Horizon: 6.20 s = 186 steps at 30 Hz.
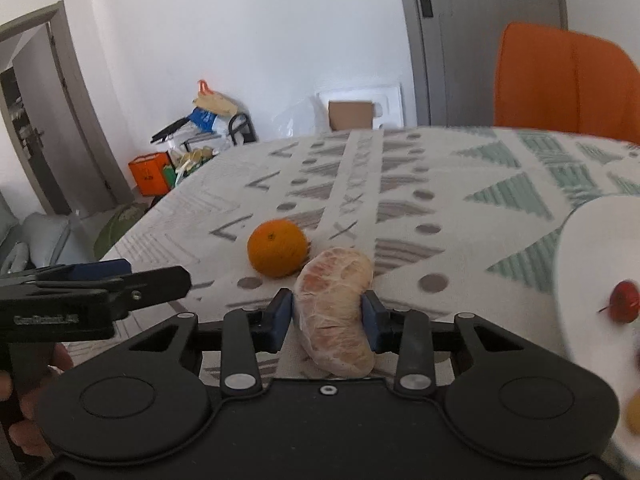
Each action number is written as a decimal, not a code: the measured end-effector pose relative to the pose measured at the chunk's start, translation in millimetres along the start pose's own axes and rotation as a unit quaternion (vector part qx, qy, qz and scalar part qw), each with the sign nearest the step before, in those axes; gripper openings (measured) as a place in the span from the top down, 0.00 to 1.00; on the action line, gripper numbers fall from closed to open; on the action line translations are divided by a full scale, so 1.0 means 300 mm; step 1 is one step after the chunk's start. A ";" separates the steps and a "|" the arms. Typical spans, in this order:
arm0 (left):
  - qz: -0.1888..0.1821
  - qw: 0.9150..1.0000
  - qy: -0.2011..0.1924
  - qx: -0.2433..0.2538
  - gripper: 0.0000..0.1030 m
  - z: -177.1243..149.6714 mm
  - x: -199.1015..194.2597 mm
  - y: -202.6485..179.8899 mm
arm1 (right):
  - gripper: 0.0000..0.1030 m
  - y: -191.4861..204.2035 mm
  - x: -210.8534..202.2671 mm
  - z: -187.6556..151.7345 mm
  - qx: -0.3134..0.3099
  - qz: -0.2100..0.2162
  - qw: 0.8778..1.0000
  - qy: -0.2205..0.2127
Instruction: Organize fruits
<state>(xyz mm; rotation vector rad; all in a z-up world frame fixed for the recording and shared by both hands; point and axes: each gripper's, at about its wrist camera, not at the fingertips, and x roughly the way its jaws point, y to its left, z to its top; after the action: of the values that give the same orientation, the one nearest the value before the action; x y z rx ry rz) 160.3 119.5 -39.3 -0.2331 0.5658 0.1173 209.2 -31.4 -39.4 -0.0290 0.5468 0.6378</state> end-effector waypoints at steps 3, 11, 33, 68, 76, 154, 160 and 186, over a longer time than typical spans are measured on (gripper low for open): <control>-0.005 1.000 0.000 0.008 0.05 0.012 0.020 -0.027 | 0.65 -0.025 -0.033 0.008 0.007 -0.002 1.000 -0.009; -0.020 0.999 -0.005 0.042 0.10 0.034 0.060 -0.112 | 0.65 -0.089 -0.098 0.015 0.026 -0.007 0.999 -0.030; -0.044 0.997 0.026 0.053 0.62 0.042 0.200 -0.212 | 0.65 -0.274 -0.248 0.008 0.073 -0.058 0.993 -0.079; -0.129 0.987 -0.001 0.099 0.62 0.087 0.143 -0.525 | 0.47 -0.540 -0.356 -0.029 0.134 -0.124 0.975 -0.128; -0.155 0.981 0.002 0.118 0.62 0.076 0.147 -0.624 | 0.47 -0.578 -0.409 -0.074 0.151 -0.128 0.972 -0.128; -0.049 0.997 -0.012 0.062 0.00 -0.031 -0.374 -0.414 | 0.00 -0.244 -0.671 -0.172 0.070 -0.072 0.992 -0.078; -0.046 0.997 -0.010 0.058 0.00 -0.046 -0.401 -0.387 | 0.00 -0.228 -0.687 -0.177 0.067 -0.071 0.992 -0.080; -0.034 0.997 -0.014 0.061 0.00 -0.096 -0.452 -0.322 | 0.00 -0.194 -0.711 -0.211 0.052 -0.059 0.993 -0.085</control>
<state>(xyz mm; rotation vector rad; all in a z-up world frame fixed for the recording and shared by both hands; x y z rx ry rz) 48.6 12.7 28.6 -0.1316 0.5355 0.0201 69.9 -209.4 3.4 0.0887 0.4095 0.4900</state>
